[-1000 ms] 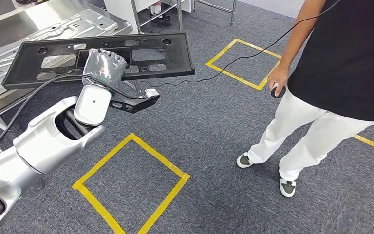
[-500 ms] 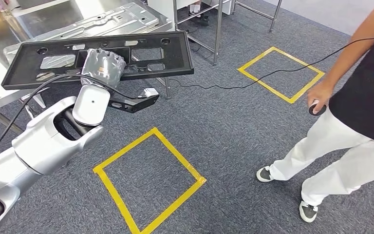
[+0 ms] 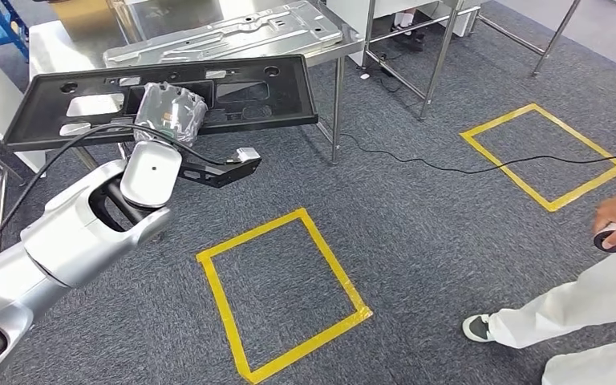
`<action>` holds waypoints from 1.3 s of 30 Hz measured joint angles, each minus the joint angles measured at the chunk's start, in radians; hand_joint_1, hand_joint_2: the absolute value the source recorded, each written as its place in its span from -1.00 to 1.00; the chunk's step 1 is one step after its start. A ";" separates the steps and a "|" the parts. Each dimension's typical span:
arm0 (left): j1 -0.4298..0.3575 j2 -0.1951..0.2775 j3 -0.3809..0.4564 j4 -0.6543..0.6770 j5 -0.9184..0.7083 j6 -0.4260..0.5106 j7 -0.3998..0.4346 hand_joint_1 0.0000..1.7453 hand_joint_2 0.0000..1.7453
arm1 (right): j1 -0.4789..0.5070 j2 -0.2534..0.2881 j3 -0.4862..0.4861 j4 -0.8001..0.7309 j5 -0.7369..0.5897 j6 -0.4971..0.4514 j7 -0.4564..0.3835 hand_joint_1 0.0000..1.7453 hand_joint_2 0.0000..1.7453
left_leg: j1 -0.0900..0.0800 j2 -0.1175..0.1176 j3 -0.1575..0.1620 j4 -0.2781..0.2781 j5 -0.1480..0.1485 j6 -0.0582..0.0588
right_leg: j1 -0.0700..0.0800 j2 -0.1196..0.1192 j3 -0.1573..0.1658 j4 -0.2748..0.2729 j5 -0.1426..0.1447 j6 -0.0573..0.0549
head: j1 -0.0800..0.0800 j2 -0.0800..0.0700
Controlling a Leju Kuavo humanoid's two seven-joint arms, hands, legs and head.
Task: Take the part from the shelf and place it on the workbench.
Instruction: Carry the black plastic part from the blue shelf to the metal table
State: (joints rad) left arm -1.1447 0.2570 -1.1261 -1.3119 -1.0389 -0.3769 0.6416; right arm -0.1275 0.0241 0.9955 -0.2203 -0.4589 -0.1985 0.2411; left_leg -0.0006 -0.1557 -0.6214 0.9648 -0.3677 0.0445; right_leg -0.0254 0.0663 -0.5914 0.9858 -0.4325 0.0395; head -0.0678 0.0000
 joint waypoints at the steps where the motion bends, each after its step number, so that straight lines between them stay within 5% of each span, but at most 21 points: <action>1: 0.000 0.002 0.001 0.000 0.000 -0.002 0.000 1.00 1.00 | -0.001 0.001 0.001 0.000 0.000 0.000 0.000 -1.00 1.00 | 0.001 0.007 -0.004 0.003 -0.002 -0.005 | 0.001 -0.013 0.001 -0.001 0.001 -0.006 | 0.000 0.000; 3: -0.002 0.006 0.002 0.000 0.000 -0.005 0.000 1.00 1.00 | -0.003 0.002 0.002 0.000 0.000 0.001 0.000 -1.00 1.00 | -0.002 0.062 -0.029 0.052 -0.031 -0.016 | 0.000 -0.037 0.005 -0.004 0.001 -0.019 | -0.003 0.000; 5: -0.002 0.007 0.002 -0.002 0.000 -0.007 0.001 1.00 1.00 | -0.002 0.002 0.005 -0.001 0.000 0.001 0.000 -1.00 1.00 | -0.002 0.125 -0.091 0.183 -0.093 -0.025 | 0.001 -0.060 0.008 -0.004 -0.004 -0.028 | -0.006 0.000; 7: 0.003 0.008 0.001 -0.003 0.001 -0.008 0.001 1.00 1.00 | 0.000 0.001 0.007 0.000 0.000 0.001 0.001 -1.00 1.00 | 0.003 0.142 -0.154 0.306 -0.131 -0.029 | 0.002 -0.086 0.014 -0.004 -0.010 -0.030 | -0.007 0.000; 8: 0.005 0.009 0.001 -0.003 0.002 -0.008 0.002 1.00 1.00 | 0.001 0.000 0.007 0.000 0.000 0.001 0.001 -1.00 1.00 | 0.005 0.146 -0.162 0.317 -0.122 -0.030 | 0.002 -0.100 0.018 -0.004 -0.014 -0.029 | -0.007 0.000; 12: 0.002 0.010 0.002 -0.005 0.005 -0.003 0.002 1.00 1.00 | 0.001 -0.001 0.007 0.000 -0.001 -0.003 0.000 -1.00 1.00 | -0.003 0.199 -0.040 0.070 -0.004 -0.019 | 0.007 -0.143 0.047 -0.004 -0.037 -0.015 | -0.007 0.000; 14: 0.000 0.010 0.002 -0.006 0.009 0.000 0.002 1.00 1.00 | 0.000 -0.002 0.008 0.000 -0.002 -0.007 -0.005 -1.00 1.00 | -0.012 0.215 -0.011 0.013 0.003 -0.011 | 0.013 -0.158 0.053 -0.005 -0.044 -0.006 | -0.006 0.000; 16: 0.001 0.012 0.002 -0.008 0.013 0.001 0.001 1.00 1.00 | -0.002 -0.003 0.008 0.000 -0.002 -0.008 -0.011 -1.00 1.00 | -0.011 0.201 -0.010 0.008 0.002 -0.002 | 0.014 -0.166 0.058 -0.008 -0.049 0.003 | -0.005 0.000; 18: -0.002 0.013 0.003 -0.010 0.015 0.002 0.000 1.00 1.00 | -0.004 -0.003 0.008 0.000 -0.003 -0.008 -0.013 -1.00 1.00 | -0.005 0.188 -0.005 0.003 0.002 0.008 | 0.012 -0.132 0.046 0.025 -0.072 0.011 | -0.005 0.000; 21: -0.002 0.009 -0.001 -0.011 0.017 0.001 -0.006 1.00 1.00 | -0.003 -0.003 0.008 0.001 -0.003 -0.008 -0.014 -1.00 1.00 | -0.002 0.169 0.001 0.000 -0.001 0.021 | 0.011 -0.073 -0.057 0.216 -0.150 0.017 | -0.001 0.000; 23: 0.003 0.008 -0.006 -0.011 0.018 -0.004 -0.013 1.00 1.00 | -0.002 -0.002 0.008 0.001 -0.003 -0.008 -0.014 -1.00 1.00 | -0.005 0.154 0.004 0.001 -0.003 0.024 | 0.012 -0.069 -0.114 0.294 -0.154 0.018 | -0.001 0.000; 24: 0.004 0.008 -0.008 -0.011 0.018 -0.006 -0.015 1.00 1.00 | -0.001 -0.002 0.008 0.001 -0.003 -0.008 -0.014 -1.00 1.00 | -0.005 0.147 0.006 0.001 -0.004 0.023 | 0.012 -0.069 -0.114 0.272 -0.127 0.017 | -0.001 0.000; 26: 0.004 0.007 -0.010 -0.011 0.017 -0.010 -0.018 1.00 1.00 | -0.001 -0.002 0.009 0.001 -0.003 -0.008 -0.014 -1.00 1.00 | -0.005 0.134 0.012 0.001 -0.007 0.020 | 0.012 -0.066 -0.065 0.139 -0.042 0.011 | 0.000 0.000; 28: 0.003 0.007 -0.011 -0.011 0.016 -0.009 -0.020 1.00 1.00 | -0.002 -0.001 0.009 0.001 -0.003 -0.008 -0.014 -1.00 1.00 | -0.008 0.125 0.013 0.003 -0.010 0.013 | 0.013 -0.060 -0.018 0.023 0.006 0.003 | 0.000 0.000; 39: 0.004 0.007 -0.022 -0.022 0.013 0.018 -0.048 1.00 1.00 | -0.003 0.006 0.011 0.001 0.004 -0.008 -0.014 -1.00 1.00 | -0.008 0.125 0.016 -0.006 -0.010 0.007 | 0.021 -0.058 -0.009 -0.006 0.013 -0.012 | 0.000 0.000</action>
State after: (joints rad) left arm -1.1408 0.2636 -1.1481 -1.3339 -1.0257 -0.3585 0.5941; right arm -0.1307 0.0304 1.0065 -0.2197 -0.4545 -0.2066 0.2266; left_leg -0.0082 -0.0309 -0.6054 0.9588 -0.3773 0.0516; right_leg -0.0040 0.0086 -0.6001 0.9793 -0.4192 0.0270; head -0.0683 -0.0001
